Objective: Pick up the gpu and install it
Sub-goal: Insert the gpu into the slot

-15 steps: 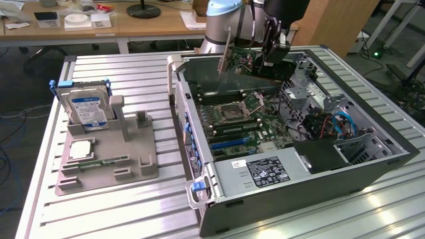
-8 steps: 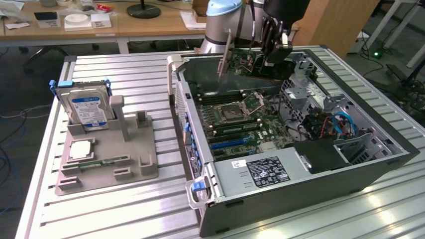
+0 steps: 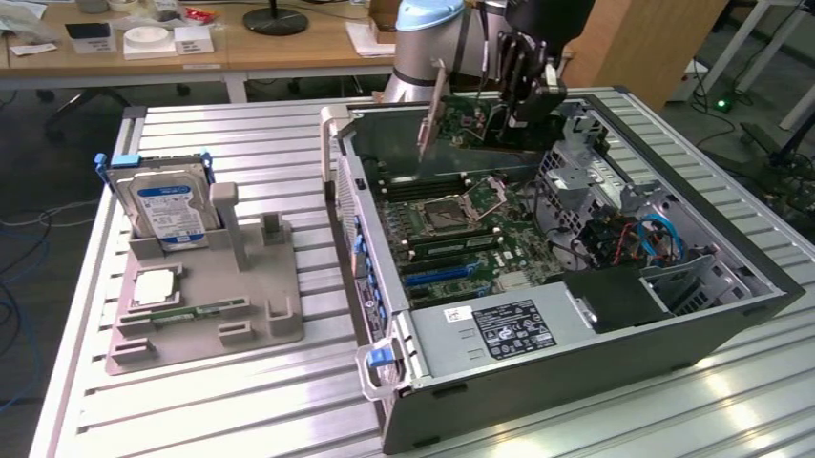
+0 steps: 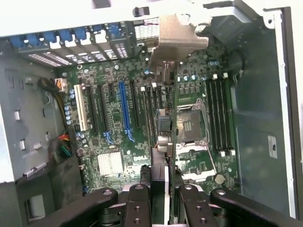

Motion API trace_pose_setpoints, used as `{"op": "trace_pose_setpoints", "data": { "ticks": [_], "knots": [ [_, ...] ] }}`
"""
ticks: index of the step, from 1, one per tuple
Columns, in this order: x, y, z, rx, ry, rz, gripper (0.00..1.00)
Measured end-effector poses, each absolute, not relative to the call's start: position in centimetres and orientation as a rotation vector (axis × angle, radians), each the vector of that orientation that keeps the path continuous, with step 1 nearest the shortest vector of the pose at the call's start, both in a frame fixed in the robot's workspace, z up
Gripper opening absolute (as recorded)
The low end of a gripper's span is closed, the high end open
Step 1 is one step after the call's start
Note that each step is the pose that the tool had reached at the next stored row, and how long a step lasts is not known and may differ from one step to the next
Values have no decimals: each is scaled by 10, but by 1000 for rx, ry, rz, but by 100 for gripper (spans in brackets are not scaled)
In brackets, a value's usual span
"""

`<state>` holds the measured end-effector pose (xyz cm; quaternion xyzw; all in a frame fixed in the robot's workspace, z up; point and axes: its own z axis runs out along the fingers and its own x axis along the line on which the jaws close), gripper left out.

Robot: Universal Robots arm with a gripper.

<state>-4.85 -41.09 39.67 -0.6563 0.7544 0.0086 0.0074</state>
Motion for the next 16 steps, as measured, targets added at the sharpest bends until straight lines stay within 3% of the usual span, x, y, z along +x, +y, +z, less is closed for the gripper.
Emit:
{"op": "trace_pose_setpoints", "data": {
  "ticks": [16],
  "knots": [
    [-49, -412, 395, -2251, 2162, 16, 27]
  ]
}}
